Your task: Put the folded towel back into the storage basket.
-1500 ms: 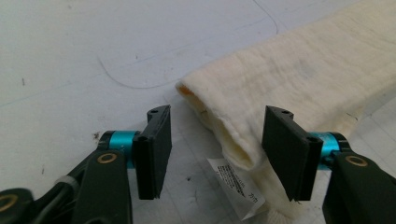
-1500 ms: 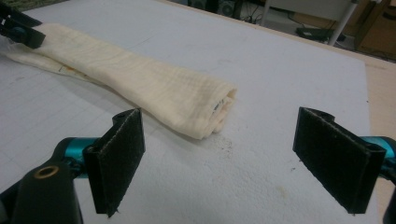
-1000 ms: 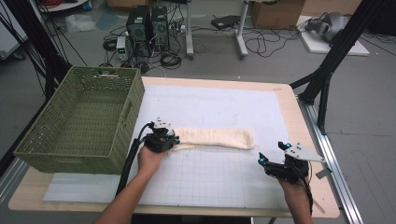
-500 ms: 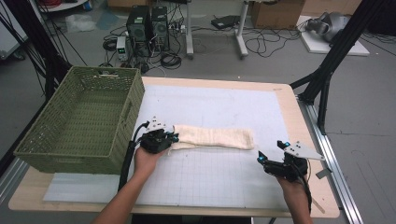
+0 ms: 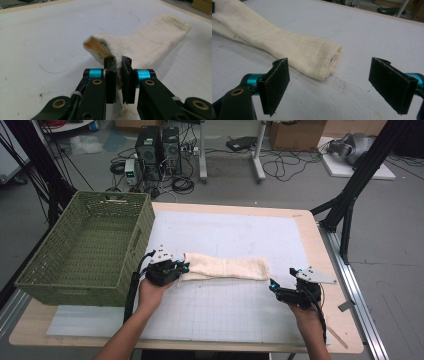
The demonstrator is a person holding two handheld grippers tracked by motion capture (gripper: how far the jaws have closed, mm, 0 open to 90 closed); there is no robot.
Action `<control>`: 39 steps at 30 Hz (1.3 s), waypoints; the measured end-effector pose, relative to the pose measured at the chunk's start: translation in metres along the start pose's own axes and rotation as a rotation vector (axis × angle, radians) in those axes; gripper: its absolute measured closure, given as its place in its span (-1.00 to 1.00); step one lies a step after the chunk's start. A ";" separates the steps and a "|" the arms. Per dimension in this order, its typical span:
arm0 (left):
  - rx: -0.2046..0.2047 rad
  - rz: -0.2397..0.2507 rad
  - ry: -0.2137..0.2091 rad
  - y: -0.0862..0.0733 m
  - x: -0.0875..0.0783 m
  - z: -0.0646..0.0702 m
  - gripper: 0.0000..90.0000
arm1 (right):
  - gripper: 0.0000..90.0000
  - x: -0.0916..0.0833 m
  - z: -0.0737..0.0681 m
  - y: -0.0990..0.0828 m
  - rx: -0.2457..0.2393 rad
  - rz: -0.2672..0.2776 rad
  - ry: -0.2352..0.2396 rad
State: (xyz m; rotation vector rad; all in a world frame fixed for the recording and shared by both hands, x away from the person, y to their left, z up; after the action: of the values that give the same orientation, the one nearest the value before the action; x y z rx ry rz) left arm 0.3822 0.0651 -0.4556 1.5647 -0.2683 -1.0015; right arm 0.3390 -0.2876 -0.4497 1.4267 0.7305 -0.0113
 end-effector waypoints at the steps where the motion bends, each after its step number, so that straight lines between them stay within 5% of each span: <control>1: 0.005 -0.001 0.000 -0.001 0.000 0.000 0.85 | -0.66 0.002 0.000 0.001 0.005 -0.002 -0.001; 11: -0.008 0.004 -0.005 -0.007 -0.004 0.000 0.85 | -0.64 0.032 0.008 0.003 0.016 -0.043 -0.029; 20: -0.010 -0.005 0.002 -0.010 -0.006 -0.001 0.85 | -0.50 0.062 0.004 0.000 0.029 -0.087 0.011; 24: -0.003 -0.016 0.001 -0.012 -0.005 -0.002 0.85 | -0.36 0.076 0.003 -0.002 0.038 -0.128 0.021; 25: -0.002 -0.016 0.001 -0.012 -0.005 -0.002 0.85 | -0.17 0.082 0.002 -0.004 0.047 -0.167 0.026; 28: 0.001 -0.023 -0.003 -0.013 -0.005 -0.002 0.85 | -0.01 0.089 0.002 -0.004 0.040 -0.204 0.022; 39: 0.033 -0.063 -0.006 -0.018 -0.004 -0.003 0.85 | 0.47 0.097 0.002 -0.001 0.092 -0.218 0.044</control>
State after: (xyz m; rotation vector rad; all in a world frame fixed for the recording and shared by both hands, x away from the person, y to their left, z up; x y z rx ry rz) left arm 0.3754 0.0746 -0.4696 1.6088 -0.2429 -1.0557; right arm 0.4159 -0.2493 -0.4957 1.4322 0.9299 -0.1855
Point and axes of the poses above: each handheld gripper's, and its own axes: x roughly forward along the jaws, y roughly out of its top, z roughly to its right, the point moved 7 cm from there along x, roughly forward along the jaws, and after that the axes turned 3 degrees about x, right-handed, at the moved point
